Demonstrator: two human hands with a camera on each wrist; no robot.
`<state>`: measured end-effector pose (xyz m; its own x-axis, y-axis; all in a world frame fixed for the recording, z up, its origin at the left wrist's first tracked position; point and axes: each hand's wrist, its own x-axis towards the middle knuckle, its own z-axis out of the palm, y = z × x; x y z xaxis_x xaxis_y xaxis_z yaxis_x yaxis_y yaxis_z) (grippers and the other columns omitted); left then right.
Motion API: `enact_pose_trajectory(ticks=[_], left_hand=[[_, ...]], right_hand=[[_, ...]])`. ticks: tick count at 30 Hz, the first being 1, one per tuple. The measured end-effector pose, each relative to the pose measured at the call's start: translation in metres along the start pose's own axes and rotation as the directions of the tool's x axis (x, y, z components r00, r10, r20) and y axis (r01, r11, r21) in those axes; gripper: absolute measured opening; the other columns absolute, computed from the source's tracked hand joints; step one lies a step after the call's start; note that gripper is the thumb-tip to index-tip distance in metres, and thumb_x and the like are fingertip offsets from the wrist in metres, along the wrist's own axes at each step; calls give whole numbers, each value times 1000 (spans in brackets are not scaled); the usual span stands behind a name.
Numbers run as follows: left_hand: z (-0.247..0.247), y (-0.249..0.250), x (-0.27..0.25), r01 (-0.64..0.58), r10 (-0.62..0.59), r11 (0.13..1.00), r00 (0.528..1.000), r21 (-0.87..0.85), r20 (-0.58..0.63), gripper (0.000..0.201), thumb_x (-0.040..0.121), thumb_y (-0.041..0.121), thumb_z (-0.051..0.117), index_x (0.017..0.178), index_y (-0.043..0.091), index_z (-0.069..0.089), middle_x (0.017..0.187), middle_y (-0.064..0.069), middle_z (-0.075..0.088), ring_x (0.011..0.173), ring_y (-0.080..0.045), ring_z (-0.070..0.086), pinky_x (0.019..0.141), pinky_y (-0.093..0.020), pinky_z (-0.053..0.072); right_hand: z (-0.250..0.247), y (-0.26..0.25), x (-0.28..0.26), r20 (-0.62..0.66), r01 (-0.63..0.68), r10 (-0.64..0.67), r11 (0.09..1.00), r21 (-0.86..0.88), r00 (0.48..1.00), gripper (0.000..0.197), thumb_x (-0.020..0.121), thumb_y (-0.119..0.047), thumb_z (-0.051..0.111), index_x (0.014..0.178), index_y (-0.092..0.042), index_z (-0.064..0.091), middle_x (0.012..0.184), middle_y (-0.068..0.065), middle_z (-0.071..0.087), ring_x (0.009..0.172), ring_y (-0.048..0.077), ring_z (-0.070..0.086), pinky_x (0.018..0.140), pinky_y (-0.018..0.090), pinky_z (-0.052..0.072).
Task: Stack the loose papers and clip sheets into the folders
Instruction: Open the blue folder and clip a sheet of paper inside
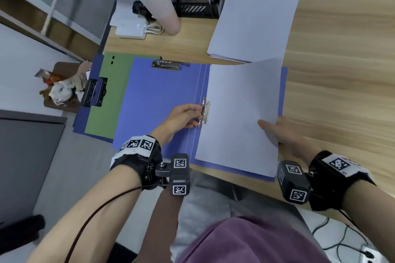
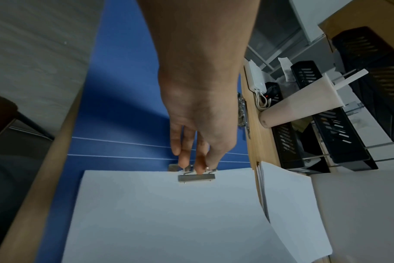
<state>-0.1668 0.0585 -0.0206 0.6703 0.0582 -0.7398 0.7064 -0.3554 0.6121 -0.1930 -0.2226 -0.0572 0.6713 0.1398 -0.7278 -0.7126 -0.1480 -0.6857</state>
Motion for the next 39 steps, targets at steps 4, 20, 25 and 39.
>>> enact_pose_trajectory(ticks=[4,20,25,39], left_hand=[[3,-17,-3,35,-36,999,998,-23,-60,25,94,14,58,119,16,53,86,2,70,63,-9,64,72,-22,52],[6,-18,-6,36,-42,995,997,-93,-63,24,96,17,57,119,13,62,86,2,70,72,-13,61,88,-31,53],[5,-25,-7,45,-54,991,996,-122,-67,24,95,17,59,119,14,63,87,2,71,73,-12,62,85,-28,54],[8,-48,12,11,40,973,976,230,-215,24,84,26,74,104,17,63,75,3,63,71,-15,60,71,-28,53]], right_hand=[[0,1,1,2,6,-6,1000,-25,1000,20,98,-18,54,117,-17,57,108,-2,66,88,12,65,79,28,50],[-1,4,1,-11,17,-18,996,-89,1000,20,97,-18,55,116,-16,60,120,12,66,109,31,63,101,48,47],[-1,6,1,-1,42,-42,994,-98,999,20,97,-16,54,116,-18,59,121,12,66,111,31,62,102,51,45],[3,10,1,-43,77,-83,990,-119,996,18,97,-19,54,115,-19,59,114,2,65,103,22,62,96,39,48]])
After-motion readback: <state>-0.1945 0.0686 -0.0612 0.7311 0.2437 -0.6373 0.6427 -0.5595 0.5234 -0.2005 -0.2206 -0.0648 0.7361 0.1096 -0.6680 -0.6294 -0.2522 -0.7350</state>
